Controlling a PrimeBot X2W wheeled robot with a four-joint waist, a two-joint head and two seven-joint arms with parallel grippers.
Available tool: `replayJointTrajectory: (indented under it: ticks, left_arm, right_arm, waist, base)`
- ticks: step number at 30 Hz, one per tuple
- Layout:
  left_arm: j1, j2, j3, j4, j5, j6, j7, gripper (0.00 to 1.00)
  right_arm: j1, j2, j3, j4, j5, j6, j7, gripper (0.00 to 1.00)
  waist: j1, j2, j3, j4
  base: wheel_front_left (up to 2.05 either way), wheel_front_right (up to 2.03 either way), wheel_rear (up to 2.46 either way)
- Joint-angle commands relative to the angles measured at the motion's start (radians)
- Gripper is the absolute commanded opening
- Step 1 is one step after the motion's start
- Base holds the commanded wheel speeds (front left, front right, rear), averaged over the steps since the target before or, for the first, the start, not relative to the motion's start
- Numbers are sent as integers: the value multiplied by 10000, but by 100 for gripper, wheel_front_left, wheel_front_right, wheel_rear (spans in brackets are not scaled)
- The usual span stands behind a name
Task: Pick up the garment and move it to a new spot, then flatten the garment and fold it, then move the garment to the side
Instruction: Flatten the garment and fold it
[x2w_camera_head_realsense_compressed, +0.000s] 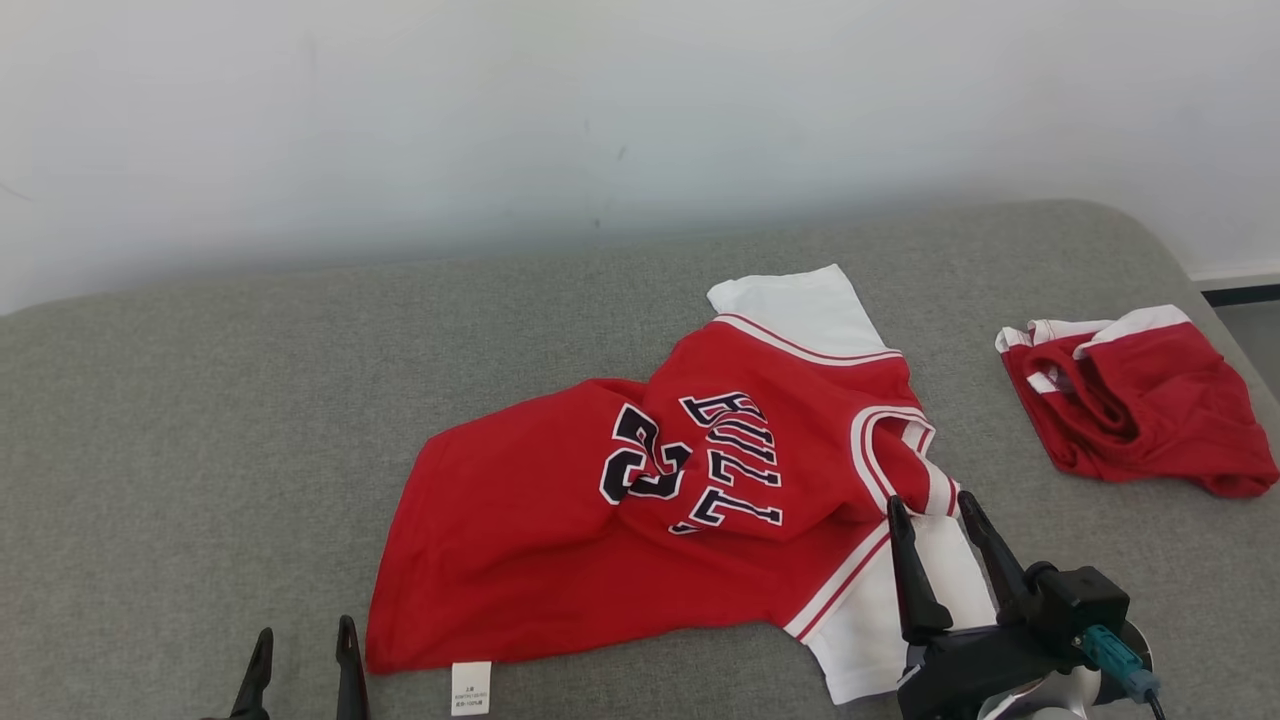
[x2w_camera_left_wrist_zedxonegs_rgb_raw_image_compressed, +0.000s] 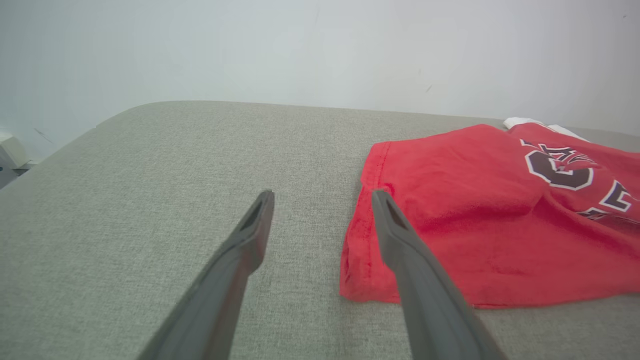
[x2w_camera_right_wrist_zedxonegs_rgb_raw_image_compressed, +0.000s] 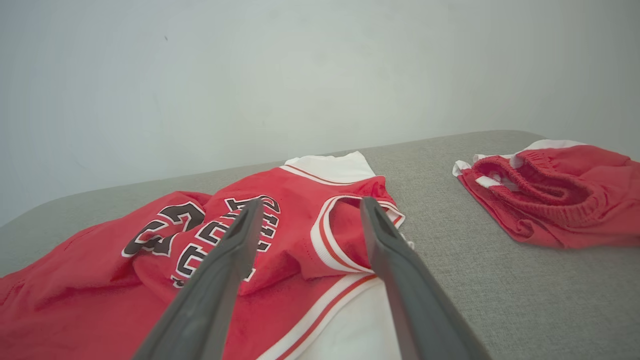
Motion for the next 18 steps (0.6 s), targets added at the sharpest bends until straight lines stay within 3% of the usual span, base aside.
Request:
replayJointTrajectory:
  ticks: [1, 18]
  left_arm:
    - [87, -8, -13, -68, 86, 0, -32, 100]
    - [386, -7, -17, 36, 178, -78, -32, 100]
  right_arm:
    - [-48, 63, -5, -21, -95, -26, -46, 100]
    - [452, 187, 62, 346, -194, -26, -46, 100]
  waist:
    - [0, 0, -46, 37]
    - [0, 0, -286, 83]
  base:
    - [0, 0, 0]
    - [0, 0, 0]
